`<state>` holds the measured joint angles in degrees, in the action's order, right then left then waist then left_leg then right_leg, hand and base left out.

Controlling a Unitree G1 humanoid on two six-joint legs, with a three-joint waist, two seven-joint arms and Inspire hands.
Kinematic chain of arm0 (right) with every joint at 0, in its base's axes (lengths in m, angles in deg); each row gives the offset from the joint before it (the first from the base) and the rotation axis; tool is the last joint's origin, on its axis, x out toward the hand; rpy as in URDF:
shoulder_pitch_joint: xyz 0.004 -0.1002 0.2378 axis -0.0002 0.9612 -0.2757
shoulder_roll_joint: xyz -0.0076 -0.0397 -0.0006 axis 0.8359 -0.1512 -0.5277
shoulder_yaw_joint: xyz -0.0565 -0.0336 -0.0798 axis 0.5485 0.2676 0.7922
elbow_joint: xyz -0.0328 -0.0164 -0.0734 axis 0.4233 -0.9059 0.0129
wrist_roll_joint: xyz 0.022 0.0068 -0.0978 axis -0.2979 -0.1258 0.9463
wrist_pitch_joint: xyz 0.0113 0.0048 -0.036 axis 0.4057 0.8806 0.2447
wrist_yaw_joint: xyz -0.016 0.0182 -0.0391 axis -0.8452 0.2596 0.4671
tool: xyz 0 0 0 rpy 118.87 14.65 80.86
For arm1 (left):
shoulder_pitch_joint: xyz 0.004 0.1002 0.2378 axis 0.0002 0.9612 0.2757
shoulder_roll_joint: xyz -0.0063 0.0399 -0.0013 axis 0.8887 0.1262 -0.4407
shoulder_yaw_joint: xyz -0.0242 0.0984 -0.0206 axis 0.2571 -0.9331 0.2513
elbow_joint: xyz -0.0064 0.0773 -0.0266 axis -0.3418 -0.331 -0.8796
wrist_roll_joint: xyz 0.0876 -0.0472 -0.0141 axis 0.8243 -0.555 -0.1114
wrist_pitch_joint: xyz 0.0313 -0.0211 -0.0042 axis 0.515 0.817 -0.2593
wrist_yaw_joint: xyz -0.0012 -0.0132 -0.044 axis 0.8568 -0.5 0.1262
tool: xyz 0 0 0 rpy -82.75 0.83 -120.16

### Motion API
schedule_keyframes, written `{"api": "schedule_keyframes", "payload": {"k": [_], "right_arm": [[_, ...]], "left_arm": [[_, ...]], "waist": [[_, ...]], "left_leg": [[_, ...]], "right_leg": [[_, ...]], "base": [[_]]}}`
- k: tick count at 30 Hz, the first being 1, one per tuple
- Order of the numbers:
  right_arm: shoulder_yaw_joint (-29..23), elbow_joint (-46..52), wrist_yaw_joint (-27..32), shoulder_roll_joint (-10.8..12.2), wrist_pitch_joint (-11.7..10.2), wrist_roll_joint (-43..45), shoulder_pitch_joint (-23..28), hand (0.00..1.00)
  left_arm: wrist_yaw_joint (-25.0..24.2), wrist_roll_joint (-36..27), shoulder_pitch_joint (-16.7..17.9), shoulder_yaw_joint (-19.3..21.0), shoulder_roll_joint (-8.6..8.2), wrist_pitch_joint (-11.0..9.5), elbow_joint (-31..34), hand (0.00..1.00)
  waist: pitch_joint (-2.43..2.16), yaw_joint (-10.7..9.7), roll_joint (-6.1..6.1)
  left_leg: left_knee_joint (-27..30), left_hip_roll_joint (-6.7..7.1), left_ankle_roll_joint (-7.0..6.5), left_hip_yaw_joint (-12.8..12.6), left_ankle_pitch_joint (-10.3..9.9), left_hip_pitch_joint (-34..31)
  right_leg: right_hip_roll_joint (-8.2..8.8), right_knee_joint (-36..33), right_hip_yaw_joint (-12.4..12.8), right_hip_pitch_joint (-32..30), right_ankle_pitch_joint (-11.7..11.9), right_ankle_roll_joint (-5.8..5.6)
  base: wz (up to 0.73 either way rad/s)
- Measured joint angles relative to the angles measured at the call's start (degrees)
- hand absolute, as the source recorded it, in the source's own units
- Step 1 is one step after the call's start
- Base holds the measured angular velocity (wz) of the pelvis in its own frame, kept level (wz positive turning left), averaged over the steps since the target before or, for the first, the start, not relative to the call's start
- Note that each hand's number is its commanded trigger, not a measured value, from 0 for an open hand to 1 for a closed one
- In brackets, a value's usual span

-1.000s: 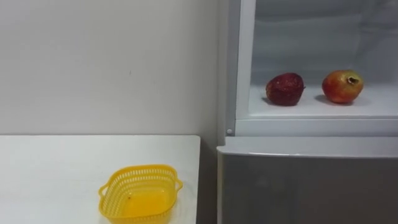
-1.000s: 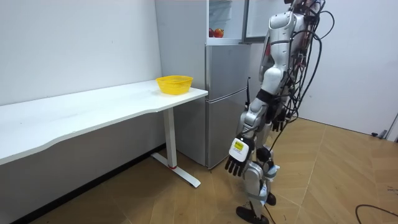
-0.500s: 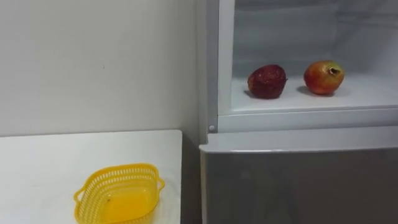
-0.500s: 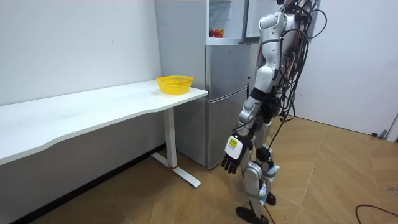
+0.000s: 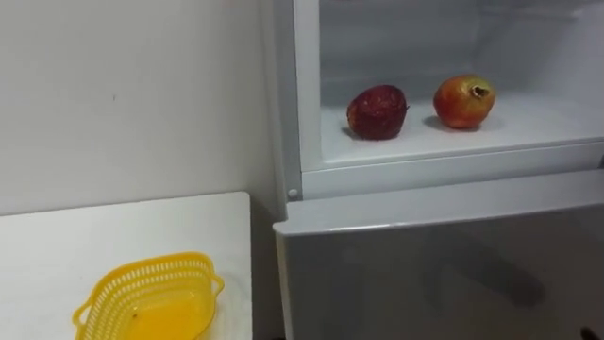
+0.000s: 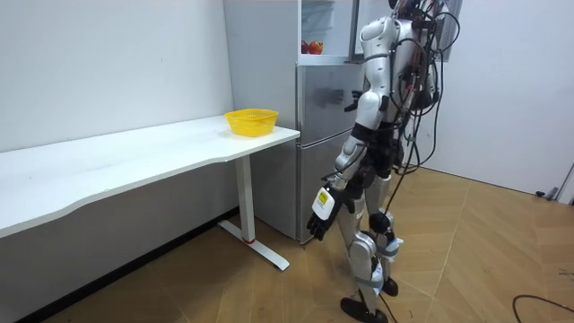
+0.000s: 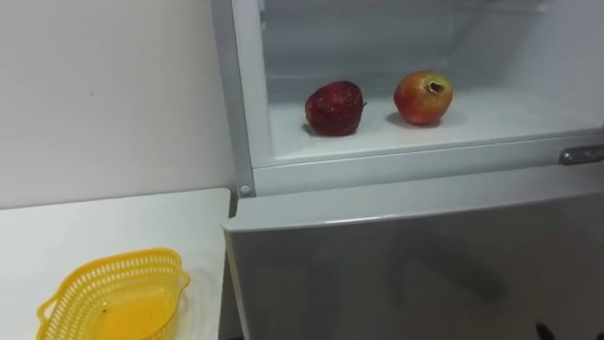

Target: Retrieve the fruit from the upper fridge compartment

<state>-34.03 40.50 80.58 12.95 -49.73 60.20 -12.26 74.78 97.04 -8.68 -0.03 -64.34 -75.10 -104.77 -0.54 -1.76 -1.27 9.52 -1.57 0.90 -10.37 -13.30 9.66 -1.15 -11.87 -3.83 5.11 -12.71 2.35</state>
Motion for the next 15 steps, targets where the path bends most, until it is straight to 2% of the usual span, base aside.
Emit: {"api": "schedule_keyframes", "payload": {"k": [2,5,10,15], "right_arm": [[0.55,2.65,0.41,-0.83,-0.61,1.46,-0.67,0.00],[0.96,5.66,1.64,-1.50,-2.89,2.67,-3.24,0.00],[2.32,10.48,1.70,-2.21,-4.10,3.76,-4.81,0.00],[4.12,12.82,2.26,-2.14,-4.20,5.47,-4.83,0.00]], "left_arm": [[0.24,-0.01,-0.02,-1.49,0.21,-0.76,-0.78,0.00],[-0.08,-1.19,-0.30,-3.28,0.20,-1.98,-3.08,0.00],[-1.93,-1.98,-0.73,-3.72,0.45,-2.53,-4.32,0.00],[-3.45,-1.97,-1.63,-4.88,0.49,-2.58,-4.63,0.00]], "waist": [[0.11,0.03,0.00],[0.28,0.06,0.07],[0.36,0.79,0.37],[0.40,0.91,0.89]], "left_leg": [[-0.02,-0.03,0.00,0.03,0.00,-0.04],[-0.08,-0.06,0.00,0.00,0.00,-0.04],[-0.07,-0.18,0.00,-0.49,0.00,-0.37],[-0.04,-0.42,0.00,-0.88,0.00,-1.48]], "right_leg": [[-0.01,0.00,0.02,0.10,0.05,0.04],[-0.05,0.05,0.12,0.04,0.08,0.05],[-0.08,0.02,-0.32,-0.40,0.09,0.07],[-0.23,0.00,-0.92,-1.32,0.54,0.14]], "base": [[-0.04],[0.00],[0.04],[0.07]]}}
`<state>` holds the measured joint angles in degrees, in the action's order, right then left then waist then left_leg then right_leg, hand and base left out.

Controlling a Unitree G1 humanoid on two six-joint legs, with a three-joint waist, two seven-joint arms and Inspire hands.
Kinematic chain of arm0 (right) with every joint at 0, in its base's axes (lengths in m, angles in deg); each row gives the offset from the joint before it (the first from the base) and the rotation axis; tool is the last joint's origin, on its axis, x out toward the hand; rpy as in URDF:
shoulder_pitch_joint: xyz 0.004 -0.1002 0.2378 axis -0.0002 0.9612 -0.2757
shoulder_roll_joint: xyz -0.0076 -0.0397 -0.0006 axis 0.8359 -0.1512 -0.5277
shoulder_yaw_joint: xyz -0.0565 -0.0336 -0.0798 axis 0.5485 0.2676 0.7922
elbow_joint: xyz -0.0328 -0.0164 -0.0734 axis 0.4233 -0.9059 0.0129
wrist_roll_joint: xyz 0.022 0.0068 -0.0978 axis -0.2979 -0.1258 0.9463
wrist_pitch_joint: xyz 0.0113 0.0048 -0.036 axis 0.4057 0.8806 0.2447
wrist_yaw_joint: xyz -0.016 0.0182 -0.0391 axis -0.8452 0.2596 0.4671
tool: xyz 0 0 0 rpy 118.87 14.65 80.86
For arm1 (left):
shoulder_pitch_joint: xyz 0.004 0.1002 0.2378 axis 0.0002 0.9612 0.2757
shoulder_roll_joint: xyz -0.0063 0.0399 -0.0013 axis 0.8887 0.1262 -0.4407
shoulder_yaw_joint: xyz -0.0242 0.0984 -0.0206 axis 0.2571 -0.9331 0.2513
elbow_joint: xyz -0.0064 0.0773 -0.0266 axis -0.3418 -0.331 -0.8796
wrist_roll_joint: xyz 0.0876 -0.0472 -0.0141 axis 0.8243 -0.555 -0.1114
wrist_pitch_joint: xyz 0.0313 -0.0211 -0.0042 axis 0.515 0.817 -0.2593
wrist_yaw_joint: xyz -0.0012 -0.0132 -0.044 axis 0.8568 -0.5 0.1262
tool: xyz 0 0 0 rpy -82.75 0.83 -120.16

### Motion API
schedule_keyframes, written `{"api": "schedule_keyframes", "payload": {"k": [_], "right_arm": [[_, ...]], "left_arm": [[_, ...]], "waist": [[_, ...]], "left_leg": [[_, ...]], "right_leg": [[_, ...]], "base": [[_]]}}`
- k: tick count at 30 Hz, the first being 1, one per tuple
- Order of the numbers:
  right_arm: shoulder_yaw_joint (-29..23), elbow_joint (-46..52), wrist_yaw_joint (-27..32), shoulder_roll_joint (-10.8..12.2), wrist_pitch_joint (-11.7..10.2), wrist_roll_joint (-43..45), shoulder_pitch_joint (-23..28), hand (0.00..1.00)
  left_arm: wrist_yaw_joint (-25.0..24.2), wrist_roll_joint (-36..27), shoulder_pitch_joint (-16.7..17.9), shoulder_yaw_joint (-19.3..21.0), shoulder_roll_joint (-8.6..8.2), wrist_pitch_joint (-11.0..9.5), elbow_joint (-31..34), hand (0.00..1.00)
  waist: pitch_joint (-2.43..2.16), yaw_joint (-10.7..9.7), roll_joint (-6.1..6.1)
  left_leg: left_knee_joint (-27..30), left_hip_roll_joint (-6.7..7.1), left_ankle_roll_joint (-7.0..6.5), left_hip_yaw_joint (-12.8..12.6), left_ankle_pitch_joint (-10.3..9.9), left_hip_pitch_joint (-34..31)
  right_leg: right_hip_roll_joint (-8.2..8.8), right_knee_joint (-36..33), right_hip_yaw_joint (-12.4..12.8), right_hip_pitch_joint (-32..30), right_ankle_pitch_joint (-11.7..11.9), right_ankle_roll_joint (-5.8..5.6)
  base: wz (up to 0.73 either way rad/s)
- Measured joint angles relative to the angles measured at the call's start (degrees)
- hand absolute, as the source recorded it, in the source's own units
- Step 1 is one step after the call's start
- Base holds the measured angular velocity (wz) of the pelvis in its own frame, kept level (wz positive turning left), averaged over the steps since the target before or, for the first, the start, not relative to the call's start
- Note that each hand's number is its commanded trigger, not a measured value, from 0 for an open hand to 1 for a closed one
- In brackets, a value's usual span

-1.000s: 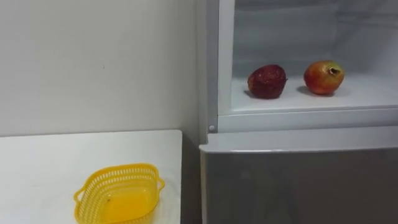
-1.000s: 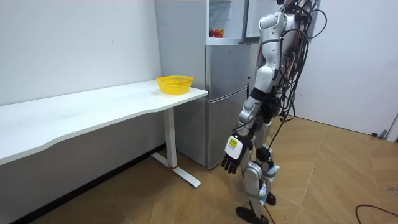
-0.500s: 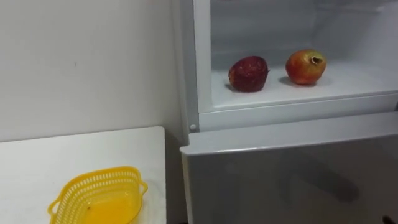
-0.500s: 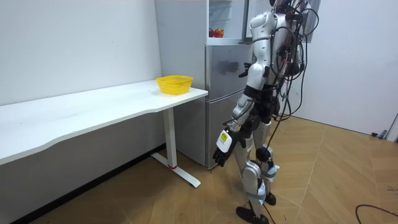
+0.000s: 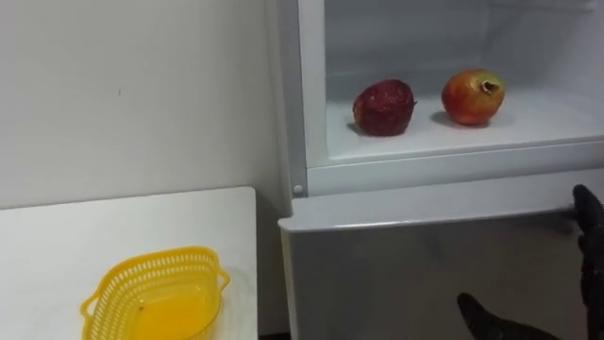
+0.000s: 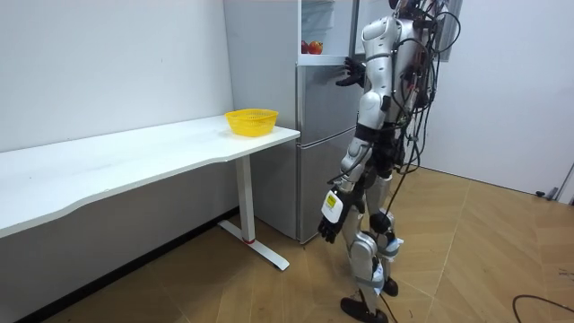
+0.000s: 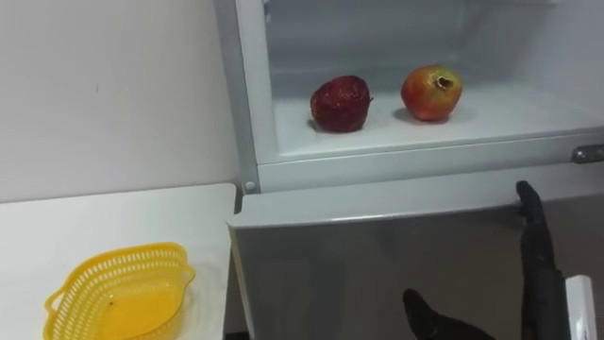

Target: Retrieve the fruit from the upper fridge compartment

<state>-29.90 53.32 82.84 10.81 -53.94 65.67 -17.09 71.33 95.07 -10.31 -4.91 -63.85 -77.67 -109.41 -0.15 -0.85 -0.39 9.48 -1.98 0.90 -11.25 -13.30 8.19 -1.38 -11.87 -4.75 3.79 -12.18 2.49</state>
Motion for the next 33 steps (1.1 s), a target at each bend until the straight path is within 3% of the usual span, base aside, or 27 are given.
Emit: {"api": "schedule_keyframes", "payload": {"k": [3,10,18,22,25,29,33], "right_arm": [[0.76,1.37,0.03,-0.01,-0.04,0.03,-0.05,0.00],[2.54,4.33,1.10,-1.40,-3.00,4.61,-2.96,0.00],[3.66,5.85,2.16,-2.71,-3.14,4.37,-7.11,0.00],[3.62,5.83,3.84,-3.69,-3.16,4.46,-9.43,0.00],[2.92,5.50,3.80,-3.82,-3.27,1.93,-12.12,0.00],[1.74,3.12,3.43,-4.30,-3.52,-5.01,-15.50,0.00],[1.24,-0.05,1.59,-4.95,-3.36,-5.16,-16.40,0.00]], "left_arm": [[-0.28,-0.01,-0.41,-0.70,0.29,-0.08,-0.75,0.00],[-0.40,0.02,-2.18,-1.00,0.34,-0.21,-2.15,0.00],[-0.36,0.44,-2.43,-1.01,0.34,-0.22,-2.65,0.00],[-0.31,0.46,-2.68,-0.97,0.70,-0.22,-3.20,0.00],[-0.31,0.46,-2.17,-0.95,1.25,-0.19,-3.52,0.00],[-0.27,0.53,-2.17,-0.95,1.68,0.16,-3.12,0.00],[-0.81,0.64,-1.77,-0.83,1.76,0.58,-1.13,0.00]], "waist": [[-0.01,0.14,0.18],[-0.15,1.45,0.12],[-0.08,2.22,0.68],[0.15,2.71,1.60],[0.02,2.75,2.30],[0.20,2.74,2.51],[0.31,2.59,2.39]], "left_leg": [[0.02,-0.24,0.00,-0.60,0.00,-0.48],[-0.01,-0.32,0.01,-0.63,0.00,-0.50],[-0.07,-0.33,0.01,0.72,0.01,-0.35],[-0.07,-0.30,0.01,1.19,0.01,0.19],[-0.06,-0.31,0.01,2.01,0.01,0.44],[-0.06,-0.28,0.01,2.77,0.01,0.49],[0.12,-0.16,0.01,3.84,0.01,0.24]], "right_leg": [[-0.16,0.13,0.01,-0.18,0.26,0.12],[-0.23,0.29,-0.10,-0.63,0.56,0.05],[-0.27,0.44,-0.56,0.27,0.60,0.07],[-0.26,1.35,-1.17,1.18,0.70,0.11],[-0.27,1.43,-1.18,1.35,0.70,0.11],[-0.17,1.55,-1.93,2.23,0.71,0.12],[0.08,1.49,-3.30,2.51,0.70,0.12]], "base": [[-0.01],[0.00],[0.04],[0.09],[0.06],[0.10],[0.14]]}}
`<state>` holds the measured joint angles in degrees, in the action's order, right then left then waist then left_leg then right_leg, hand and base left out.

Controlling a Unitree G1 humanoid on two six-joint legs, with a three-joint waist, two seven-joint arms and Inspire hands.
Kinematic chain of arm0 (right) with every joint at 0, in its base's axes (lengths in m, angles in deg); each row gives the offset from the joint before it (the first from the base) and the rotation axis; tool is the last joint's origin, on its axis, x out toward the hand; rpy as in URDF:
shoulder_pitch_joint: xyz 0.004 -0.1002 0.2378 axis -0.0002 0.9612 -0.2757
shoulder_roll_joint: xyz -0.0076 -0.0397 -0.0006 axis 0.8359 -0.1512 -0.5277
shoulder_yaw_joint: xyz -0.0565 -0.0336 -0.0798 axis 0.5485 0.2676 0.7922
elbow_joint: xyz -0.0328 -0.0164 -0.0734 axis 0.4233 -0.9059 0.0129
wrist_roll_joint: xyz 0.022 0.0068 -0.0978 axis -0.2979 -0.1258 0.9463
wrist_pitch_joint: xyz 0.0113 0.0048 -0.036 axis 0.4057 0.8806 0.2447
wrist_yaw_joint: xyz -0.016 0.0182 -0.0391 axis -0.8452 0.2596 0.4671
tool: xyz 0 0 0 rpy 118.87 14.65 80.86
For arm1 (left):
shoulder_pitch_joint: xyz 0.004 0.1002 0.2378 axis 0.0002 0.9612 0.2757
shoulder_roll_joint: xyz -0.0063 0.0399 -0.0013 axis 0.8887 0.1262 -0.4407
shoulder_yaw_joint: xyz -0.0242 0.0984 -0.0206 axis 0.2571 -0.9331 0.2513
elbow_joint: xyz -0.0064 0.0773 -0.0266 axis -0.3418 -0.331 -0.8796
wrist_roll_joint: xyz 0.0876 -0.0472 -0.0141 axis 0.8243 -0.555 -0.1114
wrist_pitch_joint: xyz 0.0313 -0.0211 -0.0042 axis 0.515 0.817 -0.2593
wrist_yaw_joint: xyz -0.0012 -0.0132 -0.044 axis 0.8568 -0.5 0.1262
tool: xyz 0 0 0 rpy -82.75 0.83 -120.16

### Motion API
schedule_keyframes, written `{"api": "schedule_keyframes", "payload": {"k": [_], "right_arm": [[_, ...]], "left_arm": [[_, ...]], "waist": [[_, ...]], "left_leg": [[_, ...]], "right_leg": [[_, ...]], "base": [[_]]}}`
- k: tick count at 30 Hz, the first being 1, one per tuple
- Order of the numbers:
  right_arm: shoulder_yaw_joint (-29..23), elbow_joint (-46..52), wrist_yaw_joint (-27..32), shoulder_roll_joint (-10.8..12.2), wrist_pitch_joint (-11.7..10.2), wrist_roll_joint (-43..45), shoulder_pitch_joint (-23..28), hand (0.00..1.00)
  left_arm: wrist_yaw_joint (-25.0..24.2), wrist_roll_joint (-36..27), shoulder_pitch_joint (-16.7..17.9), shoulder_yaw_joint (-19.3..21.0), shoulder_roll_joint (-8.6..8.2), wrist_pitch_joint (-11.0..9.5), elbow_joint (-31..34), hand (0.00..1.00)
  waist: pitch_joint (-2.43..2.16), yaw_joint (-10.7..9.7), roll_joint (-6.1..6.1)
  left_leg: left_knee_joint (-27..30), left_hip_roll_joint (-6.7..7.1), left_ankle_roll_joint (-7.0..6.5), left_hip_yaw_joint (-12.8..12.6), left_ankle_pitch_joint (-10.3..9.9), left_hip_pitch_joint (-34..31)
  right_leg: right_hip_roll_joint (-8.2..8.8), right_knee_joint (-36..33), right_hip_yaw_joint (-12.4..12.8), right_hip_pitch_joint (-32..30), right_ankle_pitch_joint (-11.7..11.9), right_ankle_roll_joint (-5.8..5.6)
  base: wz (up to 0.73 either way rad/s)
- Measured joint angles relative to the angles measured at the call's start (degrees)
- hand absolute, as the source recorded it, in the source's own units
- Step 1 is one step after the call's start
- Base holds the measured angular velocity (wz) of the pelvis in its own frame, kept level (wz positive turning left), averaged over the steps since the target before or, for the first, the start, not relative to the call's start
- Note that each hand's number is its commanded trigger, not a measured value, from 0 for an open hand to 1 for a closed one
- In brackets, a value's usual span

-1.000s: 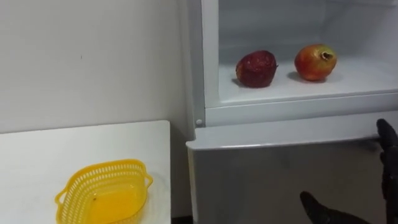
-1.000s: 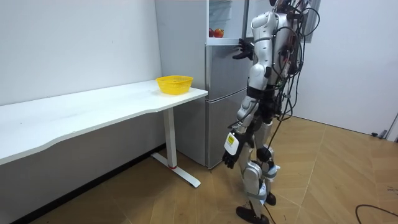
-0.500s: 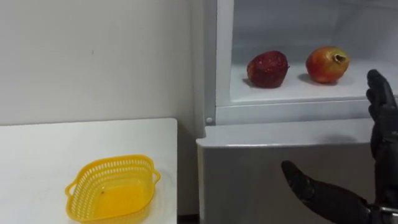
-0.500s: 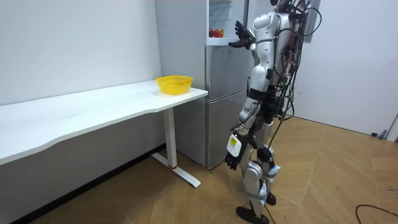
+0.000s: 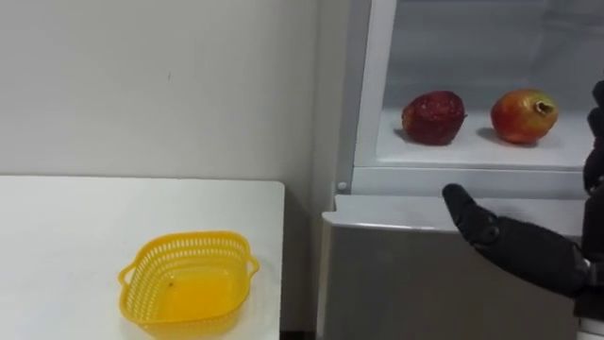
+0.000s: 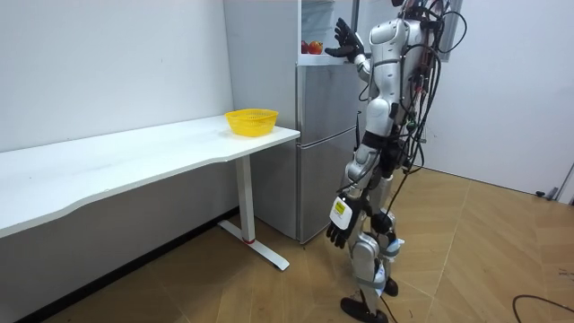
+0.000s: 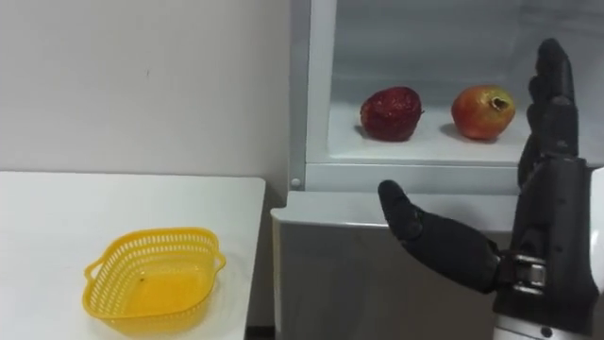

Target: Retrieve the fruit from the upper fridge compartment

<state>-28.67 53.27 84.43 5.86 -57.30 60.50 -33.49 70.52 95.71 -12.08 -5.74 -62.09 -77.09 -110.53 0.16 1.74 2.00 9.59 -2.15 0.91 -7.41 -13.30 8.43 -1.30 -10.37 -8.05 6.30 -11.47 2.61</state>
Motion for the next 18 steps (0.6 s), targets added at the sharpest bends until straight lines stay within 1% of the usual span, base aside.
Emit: {"api": "schedule_keyframes", "payload": {"k": [1,2,3,5,6,8,9,10,11,13,16,18], "right_arm": [[-0.60,-1.13,-0.59,-0.52,0.59,-0.13,-0.65,0.00],[-1.33,-2.17,-1.12,-0.87,1.00,-0.17,-1.59,0.00],[-1.73,-2.67,-1.29,-0.99,1.07,-0.27,-2.00,0.00],[-3.31,-4.90,-1.67,-1.08,1.20,-2.40,-3.87,0.00],[-3.84,-5.48,-1.67,-1.09,1.44,-2.64,-4.43,0.00],[-4.80,-7.53,-1.54,-1.23,2.63,-3.58,-7.57,0.00],[-5.05,-7.89,-1.55,-1.26,2.90,-3.61,-8.29,0.00],[-5.69,-8.46,-1.56,-1.36,3.00,-3.61,-9.29,0.00],[-6.21,-8.89,-1.57,-1.39,3.06,-3.61,-10.08,0.00],[-6.16,-8.98,-1.69,-1.39,3.45,-3.60,-11.13,0.00],[-6.18,-9.86,-1.68,-1.47,3.53,-4.15,-12.49,0.00],[-6.18,-10.17,-1.83,-1.96,4.07,-4.43,-13.15,0.00]], "left_arm": [[-0.32,0.00,0.04,0.04,0.00,0.04,0.53,0.00],[-0.81,0.26,0.02,0.35,-0.01,0.16,0.83,0.00],[-0.92,0.46,0.02,0.44,-0.01,0.26,0.89,0.00],[-1.16,1.65,0.09,1.49,0.01,1.24,0.95,0.00],[-1.18,2.11,0.10,1.85,0.01,1.40,0.95,0.00],[-1.53,2.69,0.03,2.95,-0.03,2.15,0.95,0.00],[-1.77,2.80,-0.03,3.24,-0.02,2.29,0.95,0.00],[-1.84,3.93,-0.07,3.59,-0.04,2.45,0.96,0.00],[-1.86,4.58,-0.34,4.14,-0.05,2.44,1.02,0.00],[-1.86,4.98,-0.49,4.51,-0.05,2.45,1.07,0.00],[-1.84,5.57,-0.56,5.38,-0.05,2.54,1.08,0.00],[-1.77,6.76,-0.69,5.41,-0.06,2.59,1.16,0.00]], "waist": [[-0.06,0.10,0.11],[0.09,0.23,-0.01],[0.12,0.30,-0.04],[0.13,0.36,-0.06],[0.11,0.42,-0.02],[0.10,0.87,-0.01],[0.10,0.93,-0.01],[0.10,1.39,-0.01],[0.06,1.82,0.05],[0.04,1.89,0.09],[-0.01,2.41,0.20],[-0.03,2.68,0.22]], "left_leg": [[0.13,0.02,0.00,0.10,0.00,-0.09],[0.20,0.02,0.00,0.13,0.00,-0.26],[0.22,0.04,0.00,0.16,0.00,-0.32],[0.37,0.05,0.00,0.04,0.00,-0.32],[0.47,0.05,0.00,0.03,0.00,-0.33],[0.66,0.06,0.00,-0.05,0.00,-0.28],[0.66,0.06,0.00,-0.03,0.00,-0.27],[0.66,0.06,0.00,-0.02,0.00,-0.23],[0.65,0.06,0.00,0.02,0.00,-0.22],[0.64,0.06,0.00,0.07,0.00,-0.23],[0.61,0.14,0.00,1.11,0.00,-0.42],[0.62,0.16,0.00,1.35,0.00,-0.52]], "right_leg": [[0.07,-0.11,-0.07,-0.20,0.00,0.00],[0.08,-0.16,-0.10,-0.32,0.00,0.00],[0.10,-0.18,-0.18,-0.37,0.00,0.00],[0.11,-0.09,-0.29,-0.44,0.00,0.00],[0.12,-0.05,-0.30,-0.51,0.00,0.00],[0.08,-0.08,-0.35,-0.52,0.00,0.00],[0.07,-0.09,-0.38,-0.51,0.00,0.00],[0.06,-0.11,-0.41,-0.46,0.00,0.01],[0.06,-0.07,-0.52,-0.39,0.00,0.01],[0.08,0.03,-0.67,-0.29,0.01,0.01],[0.15,0.37,-1.38,-0.01,0.03,0.02],[0.15,0.48,-1.60,0.14,0.04,0.02]], "base": [[0.08],[0.06],[0.05],[0.04],[0.00],[-0.04],[0.00],[0.00],[0.04],[0.04],[0.10],[0.10]]}}
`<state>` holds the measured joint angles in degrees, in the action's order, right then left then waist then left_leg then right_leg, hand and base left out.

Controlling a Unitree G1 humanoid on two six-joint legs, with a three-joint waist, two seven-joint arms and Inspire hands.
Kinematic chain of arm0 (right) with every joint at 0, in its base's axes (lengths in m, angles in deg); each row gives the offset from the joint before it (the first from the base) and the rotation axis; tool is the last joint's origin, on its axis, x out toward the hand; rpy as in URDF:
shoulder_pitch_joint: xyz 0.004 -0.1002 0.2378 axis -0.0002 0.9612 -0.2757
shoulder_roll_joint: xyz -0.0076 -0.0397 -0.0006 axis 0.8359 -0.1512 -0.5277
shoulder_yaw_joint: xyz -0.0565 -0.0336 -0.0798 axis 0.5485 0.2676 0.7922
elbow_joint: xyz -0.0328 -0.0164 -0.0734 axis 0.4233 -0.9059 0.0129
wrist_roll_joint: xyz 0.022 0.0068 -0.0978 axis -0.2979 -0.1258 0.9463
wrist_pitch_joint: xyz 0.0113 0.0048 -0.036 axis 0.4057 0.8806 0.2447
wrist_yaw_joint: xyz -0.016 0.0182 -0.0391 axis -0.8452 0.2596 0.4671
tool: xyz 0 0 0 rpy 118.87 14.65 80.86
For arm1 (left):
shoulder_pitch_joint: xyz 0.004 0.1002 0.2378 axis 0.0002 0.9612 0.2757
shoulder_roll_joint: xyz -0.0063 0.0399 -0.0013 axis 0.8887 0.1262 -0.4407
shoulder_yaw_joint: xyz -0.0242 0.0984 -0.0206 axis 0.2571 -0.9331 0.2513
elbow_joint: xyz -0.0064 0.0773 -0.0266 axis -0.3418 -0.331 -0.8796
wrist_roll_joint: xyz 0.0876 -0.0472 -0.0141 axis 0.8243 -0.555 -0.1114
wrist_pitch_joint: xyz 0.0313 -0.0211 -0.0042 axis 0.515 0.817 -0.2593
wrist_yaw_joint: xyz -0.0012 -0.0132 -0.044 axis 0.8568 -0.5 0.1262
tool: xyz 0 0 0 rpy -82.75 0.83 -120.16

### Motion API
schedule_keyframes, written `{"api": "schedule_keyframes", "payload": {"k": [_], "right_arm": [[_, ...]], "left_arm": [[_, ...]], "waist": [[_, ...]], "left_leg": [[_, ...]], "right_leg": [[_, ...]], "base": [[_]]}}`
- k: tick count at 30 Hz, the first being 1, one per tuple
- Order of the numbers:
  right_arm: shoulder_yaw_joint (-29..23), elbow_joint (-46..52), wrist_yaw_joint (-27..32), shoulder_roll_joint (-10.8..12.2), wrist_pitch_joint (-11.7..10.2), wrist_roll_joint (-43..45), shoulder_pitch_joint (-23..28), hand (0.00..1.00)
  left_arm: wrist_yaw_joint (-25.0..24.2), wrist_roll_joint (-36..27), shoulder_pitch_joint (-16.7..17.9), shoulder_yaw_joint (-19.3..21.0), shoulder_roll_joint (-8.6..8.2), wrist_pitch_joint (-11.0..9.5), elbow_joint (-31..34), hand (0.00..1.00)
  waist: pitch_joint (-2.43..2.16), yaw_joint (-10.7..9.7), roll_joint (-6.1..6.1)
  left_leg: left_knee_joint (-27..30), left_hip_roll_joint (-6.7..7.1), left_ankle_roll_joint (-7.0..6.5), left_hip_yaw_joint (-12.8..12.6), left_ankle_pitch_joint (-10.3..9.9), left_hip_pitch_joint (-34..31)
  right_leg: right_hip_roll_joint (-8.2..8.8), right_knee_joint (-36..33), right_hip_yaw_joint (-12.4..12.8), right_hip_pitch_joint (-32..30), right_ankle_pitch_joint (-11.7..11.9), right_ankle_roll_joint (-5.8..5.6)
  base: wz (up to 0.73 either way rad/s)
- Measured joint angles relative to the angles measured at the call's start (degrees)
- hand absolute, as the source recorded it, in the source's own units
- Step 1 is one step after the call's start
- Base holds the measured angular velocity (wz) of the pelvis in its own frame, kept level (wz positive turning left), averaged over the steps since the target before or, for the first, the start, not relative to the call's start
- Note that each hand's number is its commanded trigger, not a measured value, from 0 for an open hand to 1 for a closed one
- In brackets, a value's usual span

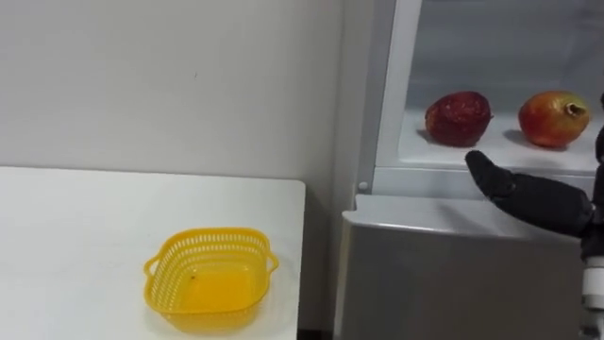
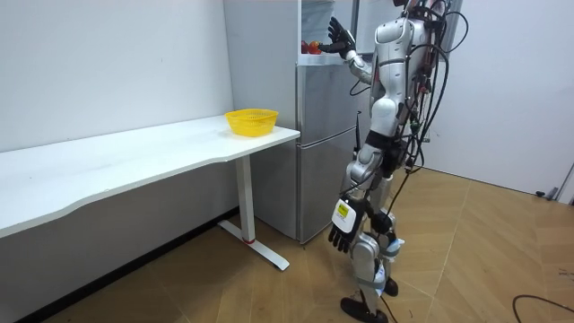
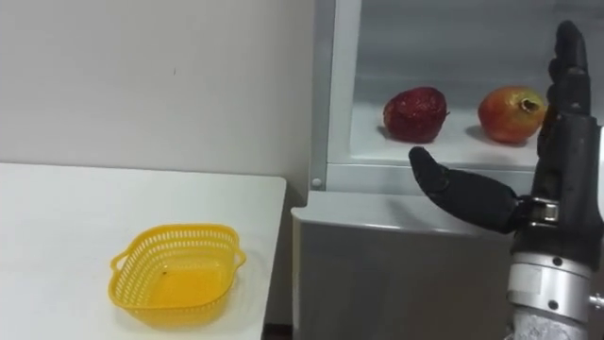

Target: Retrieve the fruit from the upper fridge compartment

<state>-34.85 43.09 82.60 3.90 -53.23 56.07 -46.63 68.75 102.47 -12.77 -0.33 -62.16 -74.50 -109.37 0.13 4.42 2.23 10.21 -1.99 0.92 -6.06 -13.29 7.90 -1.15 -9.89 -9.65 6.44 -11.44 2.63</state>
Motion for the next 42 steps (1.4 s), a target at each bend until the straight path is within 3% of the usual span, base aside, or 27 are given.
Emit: {"api": "schedule_keyframes", "payload": {"k": [7,12,14,19,25,30,34,42], "right_arm": [[0.09,-2.41,-0.60,-2.73,1.55,-0.20,-1.90,0.00],[0.03,-5.30,-0.95,-2.93,2.08,-0.13,-3.08,0.00],[-0.14,-5.95,-0.95,-2.99,3.28,-0.13,-4.11,0.00],[-0.72,-7.09,-0.69,-3.84,3.30,0.01,-7.91,0.00],[-1.72,-12.99,-0.46,-5.06,3.42,-4.03,-12.64,0.00],[-1.93,-14.82,-1.29,-5.51,3.95,-5.06,-12.70,0.00],[-1.92,-17.01,-2.49,-5.79,4.24,-5.14,-12.91,0.00],[-1.92,-18.29,-4.42,-7.01,4.35,-5.02,-15.59,0.00]], "left_arm": [[0.00,0.84,0.04,-0.01,0.00,0.07,0.44,0.00],[-0.06,0.97,0.18,0.12,-0.01,1.08,0.52,0.00],[-0.27,2.13,0.18,0.68,-0.07,1.15,0.81,0.00],[-0.57,2.17,0.79,2.93,0.04,1.24,0.79,0.00],[-1.58,2.16,0.87,3.51,0.01,1.34,1.97,0.00],[-1.77,2.16,1.24,3.51,0.03,1.36,3.29,0.00],[-1.78,2.13,0.98,3.49,0.04,1.32,3.36,0.00],[-2.75,2.08,1.70,3.50,0.19,1.20,5.83,0.00]], "waist": [[0.08,0.89,0.17],[0.23,1.49,0.20],[0.12,1.65,0.33],[-0.12,1.87,0.90],[0.03,2.19,1.80],[0.01,2.52,2.10],[0.30,2.69,2.61],[0.13,2.32,3.00]], "left_leg": [[-0.10,-0.01,0.00,1.49,0.00,0.09],[-0.21,0.06,0.01,1.70,0.00,0.35],[-0.19,0.17,0.01,1.90,0.01,-0.11],[-0.09,0.44,-0.01,3.14,0.06,-0.44],[0.23,0.48,-0.02,4.01,0.06,-0.49],[0.67,0.55,-0.02,4.49,0.06,-1.23],[0.70,0.59,-0.04,4.57,0.10,-1.42],[1.54,0.66,-0.04,4.84,0.10,-2.70]], "right_leg": [[0.02,0.22,-1.38,0.91,0.01,0.01],[0.08,0.24,-1.60,1.27,0.01,0.01],[0.16,0.22,-1.64,0.89,0.00,0.00],[0.26,0.30,-1.85,0.79,-0.02,-0.04],[0.35,0.26,-2.79,1.25,-0.02,-0.04],[0.54,0.19,-3.46,0.89,-0.02,-0.04],[0.64,0.12,-3.61,0.65,-0.02,-0.03],[1.00,0.11,-4.82,0.11,0.00,-0.05]], "base": [[0.10],[0.01],[0.00],[0.05],[0.09],[0.04],[0.01],[0.05]]}}
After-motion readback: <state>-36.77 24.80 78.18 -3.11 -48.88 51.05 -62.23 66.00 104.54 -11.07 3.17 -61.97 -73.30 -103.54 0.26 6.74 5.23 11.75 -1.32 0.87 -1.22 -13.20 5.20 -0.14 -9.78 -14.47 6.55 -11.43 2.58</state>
